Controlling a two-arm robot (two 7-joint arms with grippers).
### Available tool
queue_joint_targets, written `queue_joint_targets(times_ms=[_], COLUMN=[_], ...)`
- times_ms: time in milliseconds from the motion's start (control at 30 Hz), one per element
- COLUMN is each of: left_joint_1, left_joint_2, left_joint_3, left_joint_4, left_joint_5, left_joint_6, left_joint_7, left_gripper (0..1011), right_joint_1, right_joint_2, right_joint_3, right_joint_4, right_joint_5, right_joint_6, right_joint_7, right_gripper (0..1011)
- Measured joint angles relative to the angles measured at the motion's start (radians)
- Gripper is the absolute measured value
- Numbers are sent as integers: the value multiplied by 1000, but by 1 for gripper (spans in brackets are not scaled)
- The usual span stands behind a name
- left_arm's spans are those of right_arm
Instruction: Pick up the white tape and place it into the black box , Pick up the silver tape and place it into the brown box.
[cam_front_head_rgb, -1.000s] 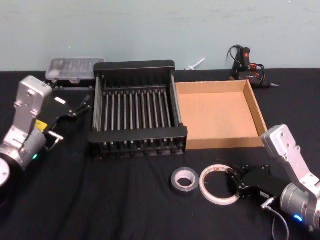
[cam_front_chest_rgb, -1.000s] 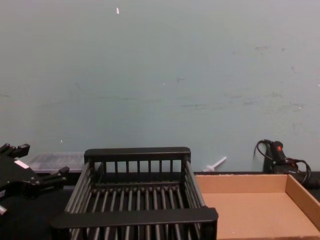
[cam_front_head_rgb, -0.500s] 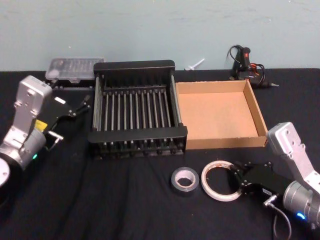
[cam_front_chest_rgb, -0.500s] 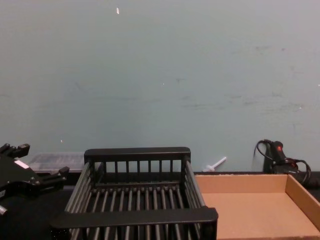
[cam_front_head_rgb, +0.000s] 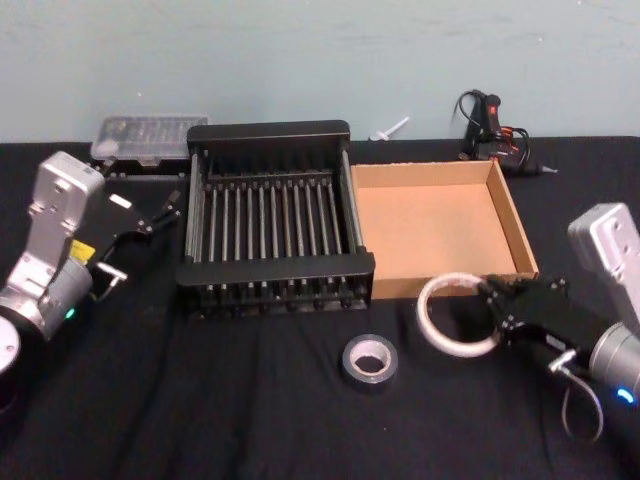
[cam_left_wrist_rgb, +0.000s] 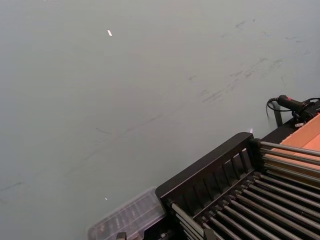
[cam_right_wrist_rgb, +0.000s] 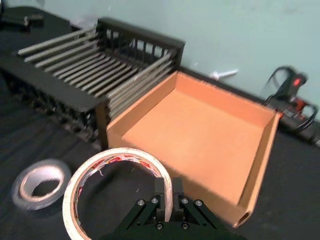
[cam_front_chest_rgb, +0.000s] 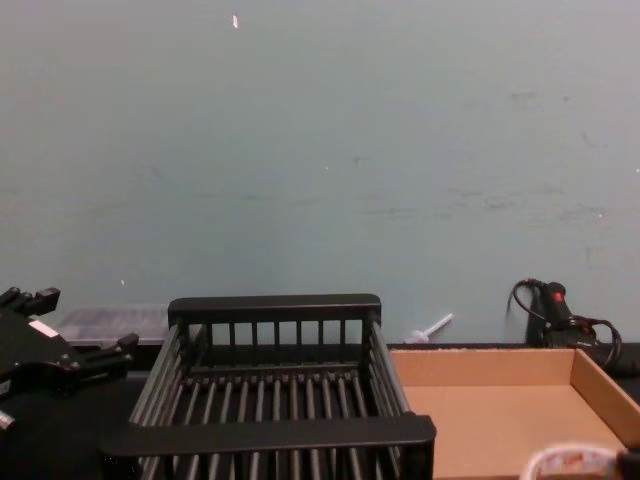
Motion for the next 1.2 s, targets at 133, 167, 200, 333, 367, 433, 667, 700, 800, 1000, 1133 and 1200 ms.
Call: queue_joint_targets(times_ms=[133,167,200,333,367,433,667,700,800,1000,1133,1200], left_joint_1=[0,0,0,0,0,0,0,0,0,0,0,0], left_joint_2=[0,0,0,0,0,0,0,0,0,0,0,0], left_joint_3=[0,0,0,0,0,0,0,0,0,0,0,0], left_joint_4=[0,0,0,0,0,0,0,0,0,0,0,0], left_joint_5=[0,0,0,0,0,0,0,0,0,0,0,0], left_joint_6=[0,0,0,0,0,0,0,0,0,0,0,0], left_joint_7=[0,0,0,0,0,0,0,0,0,0,0,0], left_gripper=[1001,1001,1001,1001,1001,1001,1001,1001,1001,1001,1001,1001], right_joint_1=[19,23,28,64,71,94,170,191,235,334,394,426], right_joint_2=[-2,-3,-3,-11,-13,-19,-37,-43,-59,-99,-130,-150], right_joint_3=[15,18,20,29,29,30,22,17,4,-40,-71,-89], right_joint_4=[-3,-3,-3,7,10,19,56,69,100,180,239,275], right_joint_5=[0,-1,-2,-10,-13,-20,-46,-52,-64,-96,-116,-127], right_joint_6=[-13,-15,-18,-29,-30,-33,-38,-40,-46,-65,-80,-93], right_joint_7=[1,2,2,2,1,-1,-1,-1,3,17,26,31], right_gripper=[95,94,95,94,95,94,94,95,95,95,95,95])
